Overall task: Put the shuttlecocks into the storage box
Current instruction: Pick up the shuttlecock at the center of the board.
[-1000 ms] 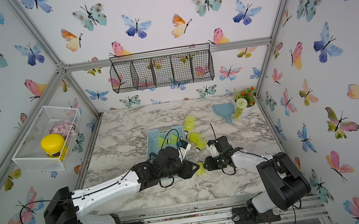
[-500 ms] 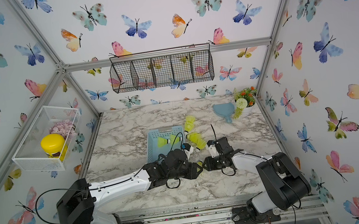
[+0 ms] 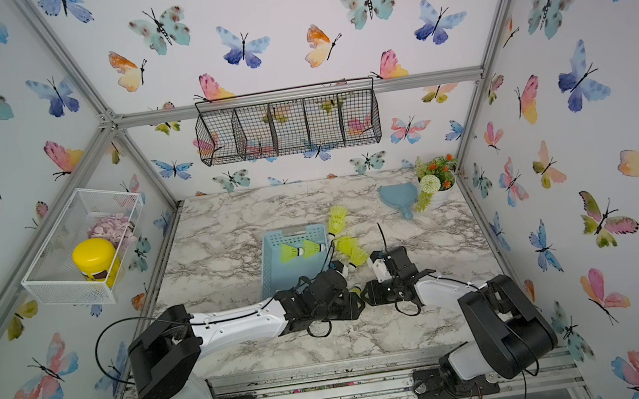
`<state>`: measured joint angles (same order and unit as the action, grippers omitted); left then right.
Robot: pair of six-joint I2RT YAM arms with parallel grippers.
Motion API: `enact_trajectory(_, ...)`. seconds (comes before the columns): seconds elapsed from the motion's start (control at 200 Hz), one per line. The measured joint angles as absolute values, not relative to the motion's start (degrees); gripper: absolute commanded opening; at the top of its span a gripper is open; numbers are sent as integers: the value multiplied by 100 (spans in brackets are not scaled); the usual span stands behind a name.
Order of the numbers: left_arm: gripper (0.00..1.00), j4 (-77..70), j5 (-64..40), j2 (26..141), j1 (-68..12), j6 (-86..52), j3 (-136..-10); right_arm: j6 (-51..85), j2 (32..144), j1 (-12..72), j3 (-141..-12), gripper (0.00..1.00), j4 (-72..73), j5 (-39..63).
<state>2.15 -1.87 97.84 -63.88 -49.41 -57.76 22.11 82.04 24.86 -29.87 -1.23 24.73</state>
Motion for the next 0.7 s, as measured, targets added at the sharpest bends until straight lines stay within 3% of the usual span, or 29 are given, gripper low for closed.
enact_trajectory(0.471,41,156,314,10337,-6394,-5212,-6235,2290,8184,2486,-2864,40,137,2554)
enact_trajectory(0.696,27,454,578,10440,-6425,-5196,-6386,2290,8184,2486,-2864,40,137,2554)
